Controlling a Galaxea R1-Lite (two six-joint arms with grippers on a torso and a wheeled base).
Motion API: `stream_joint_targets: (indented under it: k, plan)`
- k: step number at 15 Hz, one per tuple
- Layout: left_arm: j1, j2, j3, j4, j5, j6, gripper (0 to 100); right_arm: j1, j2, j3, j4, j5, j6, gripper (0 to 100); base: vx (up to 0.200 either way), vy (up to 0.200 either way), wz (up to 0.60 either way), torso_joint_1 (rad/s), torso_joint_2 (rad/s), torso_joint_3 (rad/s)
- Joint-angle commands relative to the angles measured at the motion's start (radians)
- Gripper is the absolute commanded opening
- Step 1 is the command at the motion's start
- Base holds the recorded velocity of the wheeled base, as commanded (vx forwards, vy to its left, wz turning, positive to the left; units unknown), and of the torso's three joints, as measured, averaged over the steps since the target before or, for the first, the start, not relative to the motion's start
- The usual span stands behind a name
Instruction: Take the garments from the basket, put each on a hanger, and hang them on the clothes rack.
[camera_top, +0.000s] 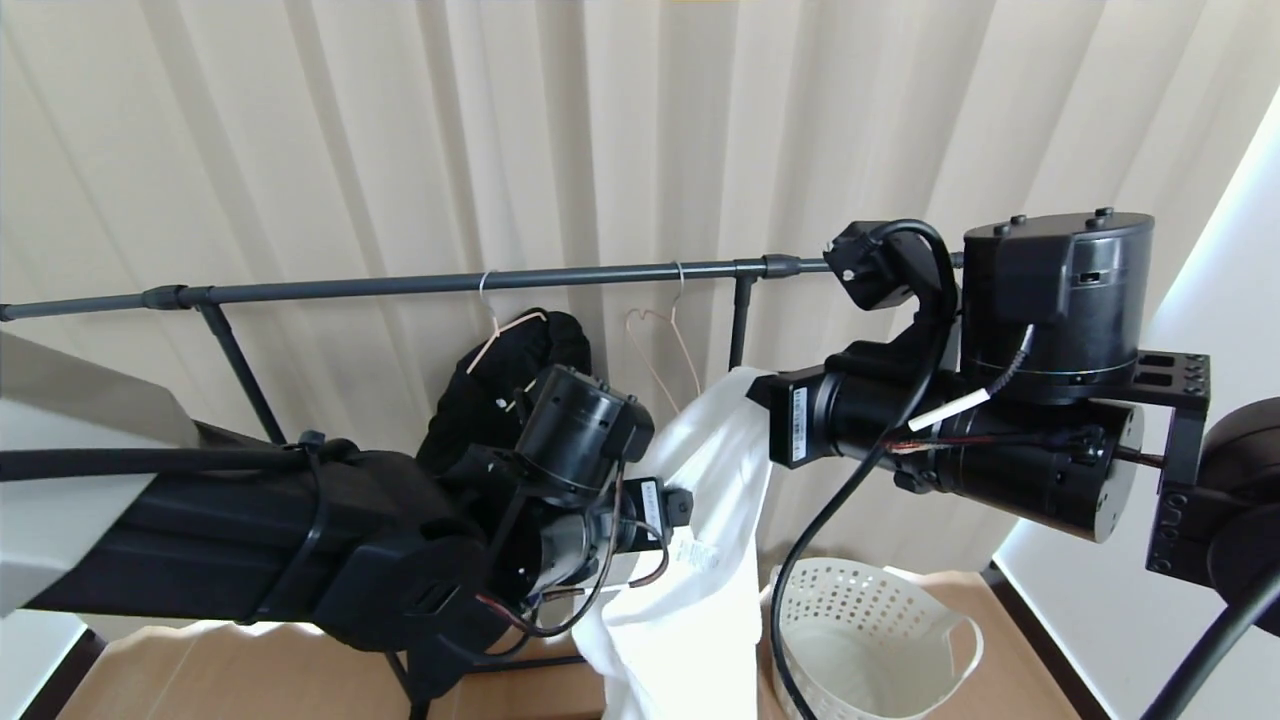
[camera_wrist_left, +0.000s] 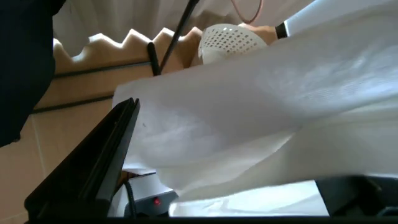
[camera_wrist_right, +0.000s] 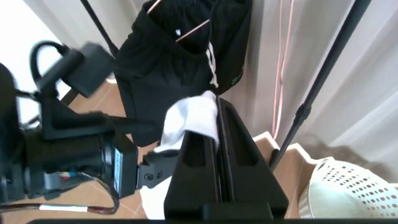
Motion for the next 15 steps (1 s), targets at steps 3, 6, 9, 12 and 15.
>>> stream_joint_targets:
  k: [3,6,9,12,15]
  plan:
    - [0.018,0.106,0.044,0.011,0.062,0.002,100,-0.046,-0.063,0.003,0.008,0.000,-0.002,0,0.000,0.000,0.00,0.000,0.00,0.000]
    - [0.009,0.102,0.113,0.020,0.065,0.005,100,-0.097,-0.071,0.000,0.006,0.000,-0.005,0,0.000,0.000,0.00,0.000,0.00,0.000]
    - [-0.020,0.034,0.184,0.022,0.074,0.011,100,-0.141,-0.069,-0.008,0.006,-0.002,-0.006,0,0.000,0.000,0.00,0.000,0.00,0.000]
    - [-0.043,-0.042,0.223,0.022,0.103,0.031,100,-0.155,-0.066,-0.010,0.008,-0.002,-0.009,0,0.000,0.000,0.00,0.000,0.00,0.000]
    - [-0.037,-0.093,0.216,0.023,0.107,0.059,0,-0.176,-0.063,-0.010,0.009,-0.005,-0.025,0,0.000,0.000,0.00,0.000,0.00,0.000]
